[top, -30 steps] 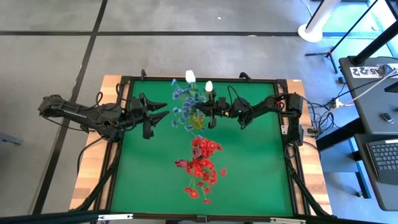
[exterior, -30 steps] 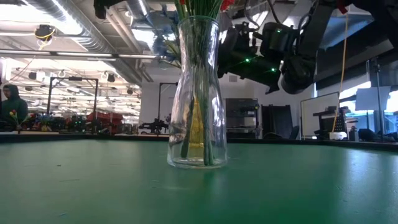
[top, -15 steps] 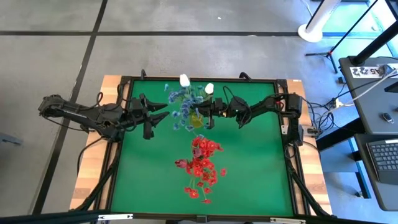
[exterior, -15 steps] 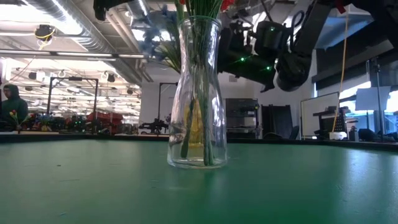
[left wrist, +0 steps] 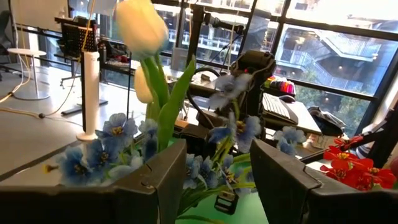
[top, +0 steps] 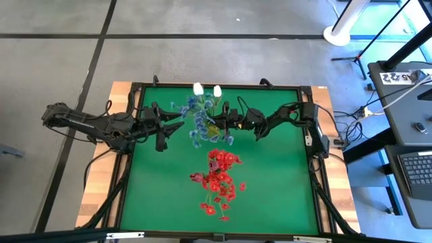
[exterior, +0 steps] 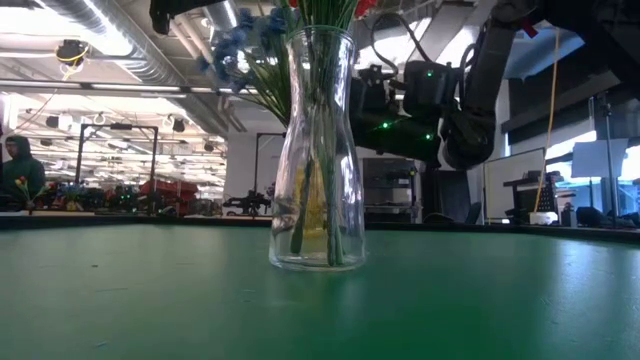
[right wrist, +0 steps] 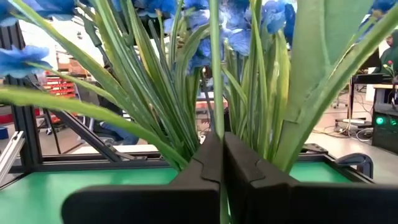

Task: Sort flowers into vase by color
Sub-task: Put the white flower into the yellow flower vase

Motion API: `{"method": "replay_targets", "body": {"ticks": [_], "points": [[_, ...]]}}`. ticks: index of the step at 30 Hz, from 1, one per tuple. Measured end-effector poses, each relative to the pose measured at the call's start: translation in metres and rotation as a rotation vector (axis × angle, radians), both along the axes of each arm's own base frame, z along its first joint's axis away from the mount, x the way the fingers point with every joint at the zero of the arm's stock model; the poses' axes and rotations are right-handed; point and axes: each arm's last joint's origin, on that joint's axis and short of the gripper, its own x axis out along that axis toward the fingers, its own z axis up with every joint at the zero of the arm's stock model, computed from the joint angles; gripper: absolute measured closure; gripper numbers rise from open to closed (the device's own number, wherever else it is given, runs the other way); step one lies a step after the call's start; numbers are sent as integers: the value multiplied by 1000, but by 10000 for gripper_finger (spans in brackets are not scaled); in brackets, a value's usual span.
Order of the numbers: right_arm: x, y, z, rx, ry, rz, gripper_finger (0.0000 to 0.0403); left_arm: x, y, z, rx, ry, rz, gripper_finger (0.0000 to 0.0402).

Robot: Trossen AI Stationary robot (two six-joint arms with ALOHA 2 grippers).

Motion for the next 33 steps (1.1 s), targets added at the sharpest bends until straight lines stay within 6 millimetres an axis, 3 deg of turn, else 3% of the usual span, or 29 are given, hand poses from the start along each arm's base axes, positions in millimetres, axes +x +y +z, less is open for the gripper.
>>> {"method": "replay_targets", "body": {"ticks": [16,25,33], "points": [[-1,0,-1,9,7,1,403,0,0,0,1,2,0,228],[-29,-6,-11,44,40,-48,403,0,0,-2,5,20,0,228],[-33,-3,-12,35,55,2,392,0,1,-2,6,25,4,228]]}}
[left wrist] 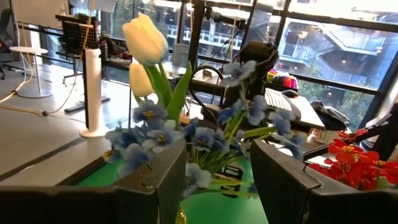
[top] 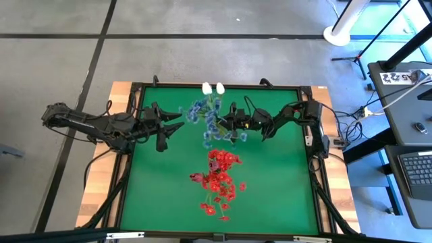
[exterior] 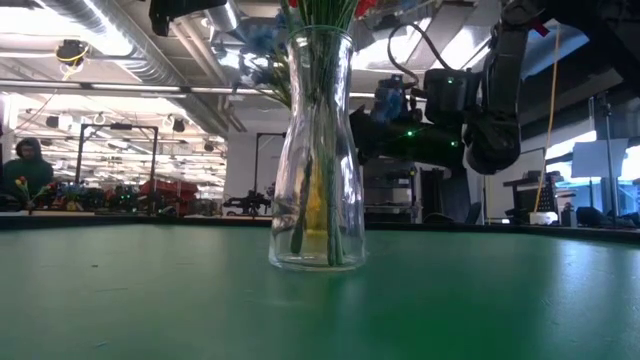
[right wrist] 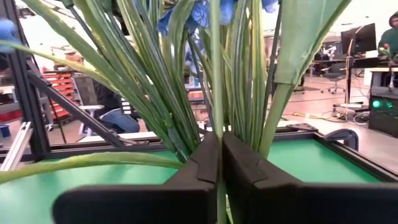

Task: Sort flowers into vase by color
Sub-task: Put the white flower into the yellow flower vase, then return to Home Position

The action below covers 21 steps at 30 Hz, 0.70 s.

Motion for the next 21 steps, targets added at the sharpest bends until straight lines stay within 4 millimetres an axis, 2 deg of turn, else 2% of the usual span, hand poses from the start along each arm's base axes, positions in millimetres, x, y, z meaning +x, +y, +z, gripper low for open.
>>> {"method": "replay_targets", "body": {"ticks": [4,11,16,21], "points": [[0,0,0,2,1,5,356,0,0,0,4,1,1,228],[-2,1,4,10,2,7,256,0,0,0,3,2,1,228],[-15,1,8,13,11,-5,200,0,0,0,4,2,1,228],[-32,0,15,13,48,-35,172,0,0,0,4,2,1,228]]}}
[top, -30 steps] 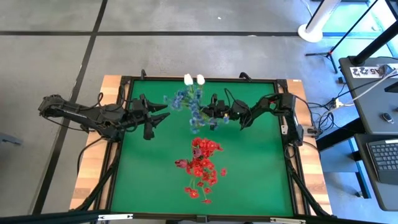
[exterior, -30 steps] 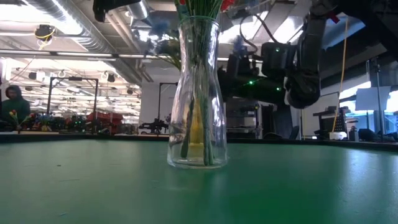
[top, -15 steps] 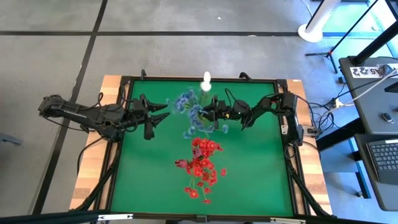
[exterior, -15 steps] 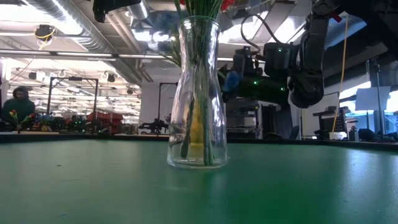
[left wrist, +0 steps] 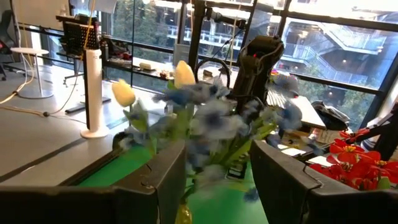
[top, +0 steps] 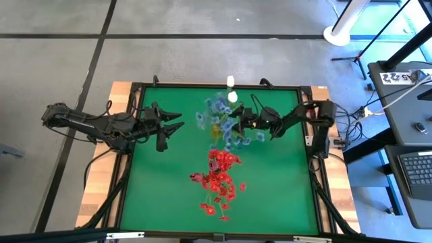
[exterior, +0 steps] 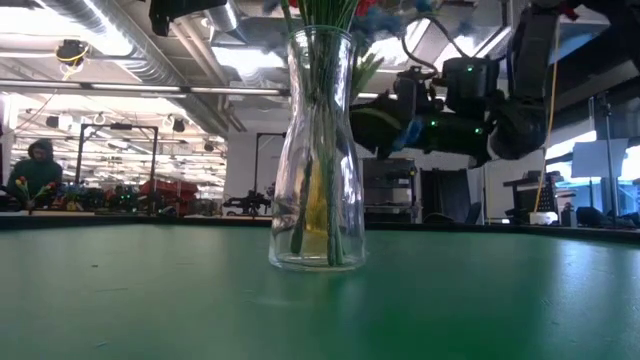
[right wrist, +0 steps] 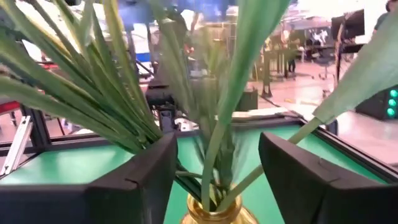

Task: Sort flowers into vase by color
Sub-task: Return to Home Position

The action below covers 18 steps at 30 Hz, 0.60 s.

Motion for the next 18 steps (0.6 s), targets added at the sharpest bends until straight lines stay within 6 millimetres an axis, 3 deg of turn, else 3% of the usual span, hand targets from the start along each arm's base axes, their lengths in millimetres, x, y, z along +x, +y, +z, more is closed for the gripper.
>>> {"method": "replay_targets", "body": {"ticks": [6,18], "points": [[-7,0,13,11,78,-11,154,0,0,0,0,1,0,228],[14,-4,32,24,170,51,124,0,0,0,0,0,0,228]]}}
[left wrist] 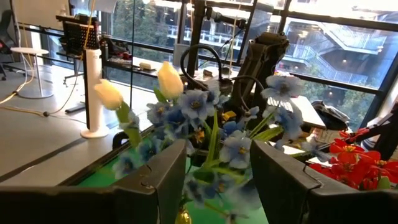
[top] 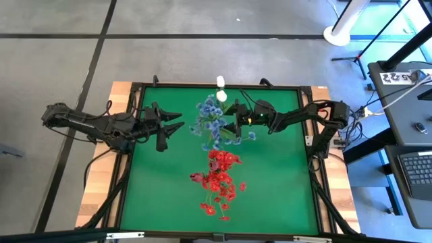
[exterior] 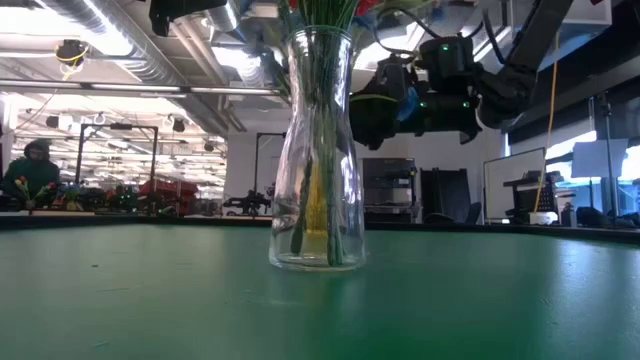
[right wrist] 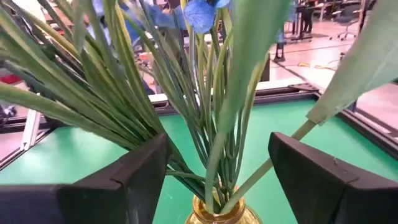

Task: Sort flowers into vase by color
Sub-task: Return to Home Position

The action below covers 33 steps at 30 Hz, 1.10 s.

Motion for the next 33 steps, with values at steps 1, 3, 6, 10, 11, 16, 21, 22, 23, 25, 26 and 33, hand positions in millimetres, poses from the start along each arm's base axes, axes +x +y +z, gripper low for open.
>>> {"method": "replay_targets", "body": {"ticks": [1,3,6,10,11,16,21,22,23,25,26,33], "points": [[1,0,1,1,4,6,119,0,0,0,0,0,0,228],[2,-1,1,2,8,10,110,0,0,0,0,0,0,228],[0,-3,3,2,17,9,96,0,0,-1,1,8,0,228],[-6,-5,12,-8,65,-3,83,0,0,-3,1,32,0,228],[-8,-4,14,-18,80,-2,81,0,0,-3,-1,32,0,228],[-19,-1,29,-56,134,-18,77,0,0,-4,-5,35,0,228],[-25,1,38,-59,150,-23,77,0,0,-4,-7,34,0,228],[-25,2,39,-61,142,-24,77,0,0,-4,-7,34,0,228],[-26,2,41,-63,138,-25,77,0,0,-4,-7,34,0,228],[-26,2,41,-63,140,-36,77,0,0,-4,-7,34,0,228],[-27,1,40,-67,149,-56,77,0,0,-4,-8,34,0,228],[-42,-12,44,-86,231,-163,77,0,0,-5,-11,49,1,228]]}}
